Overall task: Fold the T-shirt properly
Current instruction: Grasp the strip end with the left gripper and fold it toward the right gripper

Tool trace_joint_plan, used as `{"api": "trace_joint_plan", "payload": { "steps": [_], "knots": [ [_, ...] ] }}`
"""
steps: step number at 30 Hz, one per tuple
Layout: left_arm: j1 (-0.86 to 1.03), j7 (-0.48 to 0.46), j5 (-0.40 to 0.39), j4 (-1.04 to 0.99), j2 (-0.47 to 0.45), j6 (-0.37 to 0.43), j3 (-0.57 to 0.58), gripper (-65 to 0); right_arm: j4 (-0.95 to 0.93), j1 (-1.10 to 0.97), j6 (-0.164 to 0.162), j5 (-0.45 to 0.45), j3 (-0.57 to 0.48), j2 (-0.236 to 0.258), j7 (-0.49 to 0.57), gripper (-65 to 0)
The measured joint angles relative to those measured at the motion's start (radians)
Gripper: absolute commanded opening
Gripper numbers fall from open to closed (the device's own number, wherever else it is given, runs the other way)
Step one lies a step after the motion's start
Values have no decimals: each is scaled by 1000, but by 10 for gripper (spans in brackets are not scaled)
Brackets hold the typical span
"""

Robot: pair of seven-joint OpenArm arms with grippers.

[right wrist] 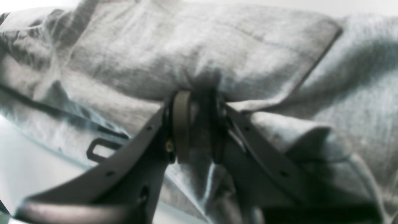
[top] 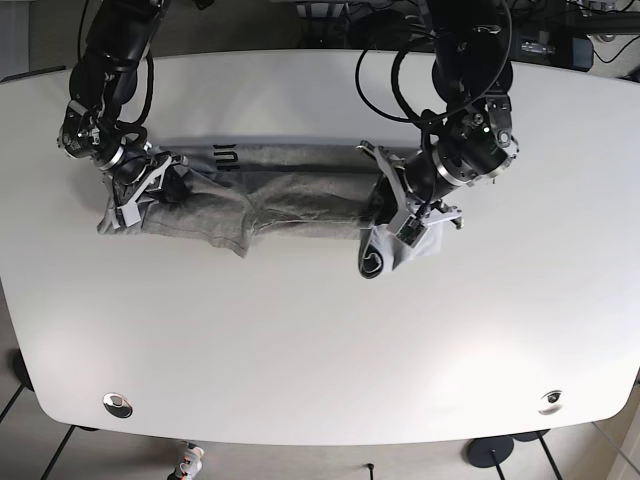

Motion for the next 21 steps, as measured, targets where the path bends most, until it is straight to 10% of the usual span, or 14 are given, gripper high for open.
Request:
{"api": "trace_joint_plan", "payload": {
  "steps": [6,12,21],
  "knots": [
    [-33,-65,1,-125,0,66,93,-631,1,0,-3,0,0,-7,0,-542],
    [-64,-70,1,-159,-6,173,171,-346,2,0,-3,0,-2,-7,0,-542],
    [-94,-71,-15,-41,-29,226,385,-343,2,1,-3,0,-2,-7,0,-542]
  ]
}}
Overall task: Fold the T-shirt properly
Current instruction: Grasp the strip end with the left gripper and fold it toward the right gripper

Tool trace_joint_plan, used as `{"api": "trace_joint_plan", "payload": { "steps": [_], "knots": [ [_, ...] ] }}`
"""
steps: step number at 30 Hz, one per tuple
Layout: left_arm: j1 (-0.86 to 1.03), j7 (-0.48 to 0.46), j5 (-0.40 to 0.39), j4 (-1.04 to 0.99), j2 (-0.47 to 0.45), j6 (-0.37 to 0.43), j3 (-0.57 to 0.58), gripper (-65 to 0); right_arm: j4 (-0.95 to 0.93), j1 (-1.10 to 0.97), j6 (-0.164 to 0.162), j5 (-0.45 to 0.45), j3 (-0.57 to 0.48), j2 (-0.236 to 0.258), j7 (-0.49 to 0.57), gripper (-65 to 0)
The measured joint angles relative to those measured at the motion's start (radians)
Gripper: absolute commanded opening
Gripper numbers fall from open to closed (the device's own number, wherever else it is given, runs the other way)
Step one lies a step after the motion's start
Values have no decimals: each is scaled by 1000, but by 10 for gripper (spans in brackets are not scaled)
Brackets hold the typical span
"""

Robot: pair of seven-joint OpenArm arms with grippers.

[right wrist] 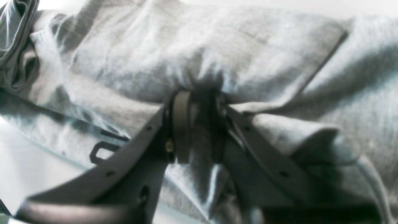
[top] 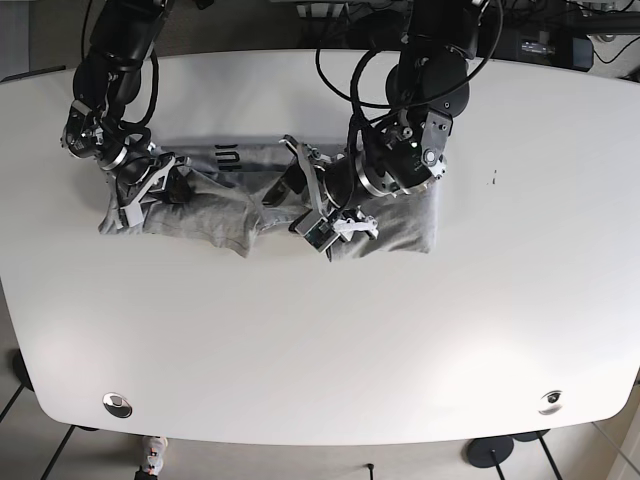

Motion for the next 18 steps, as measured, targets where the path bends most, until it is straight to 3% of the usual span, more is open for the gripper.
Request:
{"api": "trace_joint_plan", "payload": {
  "steps": [2,7,8,10,11,12,14,16,18],
  "knots": [
    [0,0,-6,26,3,-4,-51,-344,0,2,0,0,0,0,-1,-542],
    [0,-6,15,32,-3,11,-347,-360,58,-6,-2,-27,0,-6,-29,-539],
    [0,-7,15,30,-2,10,-386,-392,99,-16,-3,-31,-1,-11,-47,-534],
    [0,-15,7,-11,-11,7,-452,-540,204,-40,-4,21,3,-8,-69,-523],
    [3,-13,-2,-60,-48,-1,-455,-622,251,-38,-4,77,9,-5,-104,-466],
    [8,-11,-2,-90,-71,-1,-455,-650,277,-33,-3,133,32,-5,-140,-398],
    [11,-10,1,-147,-101,-19,-461,-650,297,-22,0,225,132,-8,-200,-239],
    [10,-11,4,-194,-114,-84,-470,-650,290,-9,-8,242,257,-6,-273,-111],
    [10,-40,0,-240,-110,-125,-498,-650,253,8,-8,266,352,2,-337,-65]
  ]
}}
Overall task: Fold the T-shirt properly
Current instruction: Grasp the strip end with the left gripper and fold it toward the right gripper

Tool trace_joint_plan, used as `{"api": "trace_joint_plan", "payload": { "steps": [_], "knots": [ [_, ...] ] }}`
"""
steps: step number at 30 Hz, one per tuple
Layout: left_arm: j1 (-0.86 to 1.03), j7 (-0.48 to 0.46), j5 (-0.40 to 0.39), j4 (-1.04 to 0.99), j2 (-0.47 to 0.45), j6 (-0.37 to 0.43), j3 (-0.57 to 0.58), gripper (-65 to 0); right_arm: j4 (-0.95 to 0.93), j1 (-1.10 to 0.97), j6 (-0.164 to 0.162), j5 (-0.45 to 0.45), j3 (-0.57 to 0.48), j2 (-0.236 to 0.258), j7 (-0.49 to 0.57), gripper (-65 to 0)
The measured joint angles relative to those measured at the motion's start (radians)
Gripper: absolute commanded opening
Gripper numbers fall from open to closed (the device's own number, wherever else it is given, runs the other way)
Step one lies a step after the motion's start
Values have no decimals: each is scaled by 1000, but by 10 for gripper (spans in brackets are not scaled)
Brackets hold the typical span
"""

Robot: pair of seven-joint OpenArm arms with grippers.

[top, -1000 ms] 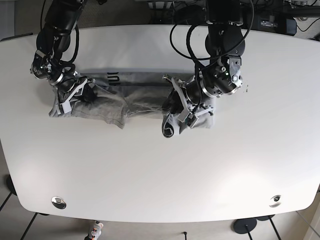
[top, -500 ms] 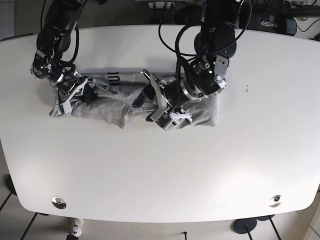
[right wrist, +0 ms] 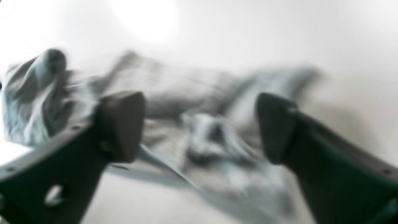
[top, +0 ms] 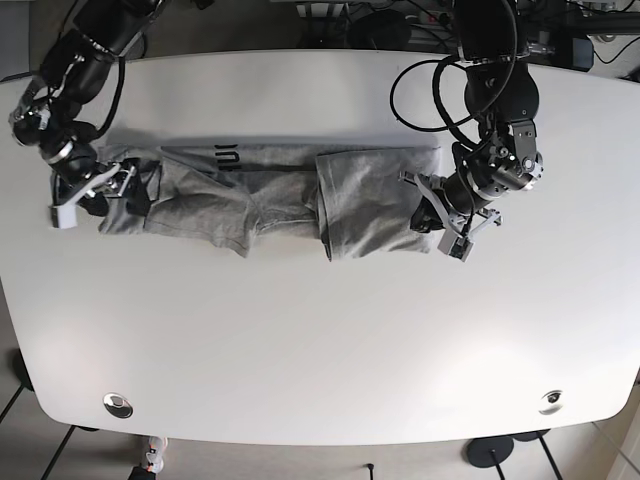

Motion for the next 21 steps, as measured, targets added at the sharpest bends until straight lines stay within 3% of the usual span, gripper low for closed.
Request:
{"api": "trace_joint_plan", "payload": {
  "steps": [2,6,8,14,21],
  "knots": [
    [-1,-37,-3,-48,-2,-11,-26,-650,-57,39,-1,-11,78,8,-49,-67],
    [-9,-116,0,-164,-27,-10,-28,-650,-275,62,0,8,134,114,-40,-67],
    [-14,-151,-9,-204,-26,-11,-26,-650,-364,58,-4,-5,143,132,-34,-67],
    [-16,-163,-15,-217,-29,-11,-27,-650,-443,41,6,28,91,120,51,-67],
    [-16,-163,-15,-218,-29,-12,-29,-650,-436,57,16,54,-57,45,125,-68]
  ]
}}
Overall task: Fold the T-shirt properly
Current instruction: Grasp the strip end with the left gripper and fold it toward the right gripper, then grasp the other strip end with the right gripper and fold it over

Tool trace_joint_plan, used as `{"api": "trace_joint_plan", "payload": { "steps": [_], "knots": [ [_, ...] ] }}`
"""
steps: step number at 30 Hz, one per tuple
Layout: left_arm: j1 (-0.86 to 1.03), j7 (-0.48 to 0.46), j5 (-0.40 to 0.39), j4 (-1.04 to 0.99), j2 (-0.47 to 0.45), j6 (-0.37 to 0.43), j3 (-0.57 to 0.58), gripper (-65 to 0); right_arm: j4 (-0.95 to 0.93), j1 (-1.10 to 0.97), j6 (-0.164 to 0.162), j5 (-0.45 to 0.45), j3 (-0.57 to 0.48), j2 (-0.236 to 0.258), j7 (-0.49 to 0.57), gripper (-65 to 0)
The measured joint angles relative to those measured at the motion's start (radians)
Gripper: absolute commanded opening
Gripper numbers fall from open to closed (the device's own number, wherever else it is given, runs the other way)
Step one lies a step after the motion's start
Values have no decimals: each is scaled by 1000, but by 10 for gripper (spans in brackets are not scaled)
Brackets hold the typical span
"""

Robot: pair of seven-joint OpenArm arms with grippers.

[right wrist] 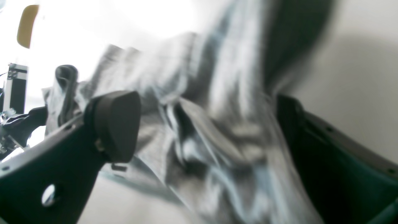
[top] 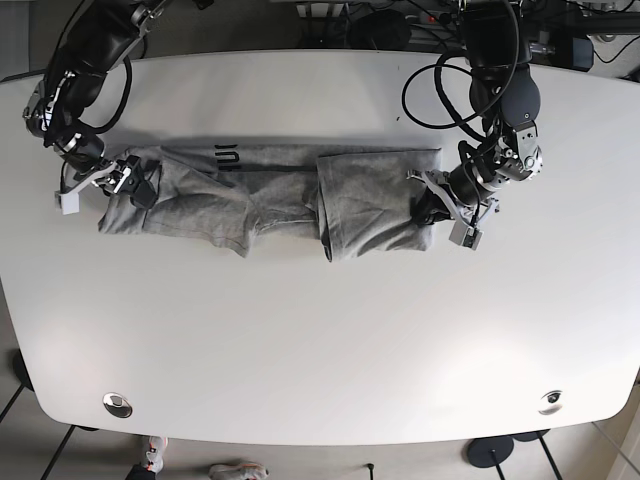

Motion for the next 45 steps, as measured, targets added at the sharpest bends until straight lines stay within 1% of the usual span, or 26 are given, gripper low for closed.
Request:
{"api": "trace_joint_plan", "payload": {
  "steps": [1,2,3,4,7,8,9,11,12,13,15,17,19,22,23,24,27,29,31,32,33,35,37,39,42,45],
  "knots": [
    [0,0,0,0,0,0,0,-650,0,0,0,0,-41,1,23,-84],
    [0,0,0,0,0,0,0,-650,-1,0,0,-1,-57,0,29,-132],
    [0,0,0,0,0,0,0,-650,-1,2,-1,-7,-65,-2,32,-206],
    [0,0,0,0,0,1,0,-650,-4,1,-1,-10,-65,-5,30,-303],
    [0,0,0,0,0,1,0,-650,-7,-12,-8,-28,-69,-8,14,-617],
    [0,0,0,0,0,1,0,-650,-3,-15,-8,-27,-70,-7,12,-636],
    [0,0,0,-1,0,1,0,-650,39,-18,-9,-41,-76,-5,-10,-607],
    [-2,-13,-11,-23,0,1,0,-650,152,-37,-16,-60,-78,-6,-35,-626],
    [-3,-32,-27,-48,1,-2,0,-650,271,-69,-15,-48,-78,-7,-44,-628],
    [-6,-43,-39,-70,1,-10,1,-650,401,-98,-50,-46,-77,-9,-88,-628],
    [-9,-50,-48,-85,4,-12,3,-650,570,-126,-82,-47,-77,-26,-100,-628],
    [-10,-52,-49,-88,6,-13,2,-650,726,-143,-88,-43,-79,-43,-121,-628],
    [-9,-52,-47,-88,15,-13,1,-650,821,-142,-92,-35,-132,-49,-171,-628],
    [-10,-52,-44,-88,27,-10,0,-650,825,-137,-98,-4,-211,-66,-202,-628],
    [-12,-52,-44,-89,27,-10,0,-650,825,-138,-111,8,-247,-66,-202,-628],
    [-11,-52,-44,-90,26,-10,0,-650,825,-135,-135,30,-277,-79,-201,-628],
    [-12,-51,-42,-90,27,-10,0,-650,824,-127,-151,71,-312,-171,-198,-628],
    [-12,-50,-41,-89,28,-10,0,-650,815,-120,-158,66,-404,-220,-201,-628],
    [-12,-50,-42,-89,27,-10,0,-650,780,-109,-159,68,-459,-270,-198,-628],
    [-11,-49,-42,-86,28,-10,0,-650,753,-101,-166,26,-496,-306,-196,-628],
    [-11,-48,-41,-85,28,-10,0,-650,740,-97,-166,-16,-530,-323,-190,-628],
    [-11,-48,-41,-85,28,-10,0,-650,722,-92,-161,-118,-616,-333,-117,-628],
    [-11,-48,-41,-85,28,-10,0,-650,667,-71,-166,-190,-733,-332,9,-628],
    [-11,-49,-41,-86,28,-10,0,-650,605,-51,-161,-204,-782,-335,58,-628],
    [-11,-48,-42,-85,27,-10,0,-650,478,-11,-167,-242,-829,-328,122,-628],
    [-11,-48,-42,-85,28,-10,0,-650,387,16,-169,-240,-846,-328,187,-623]
  ]
}}
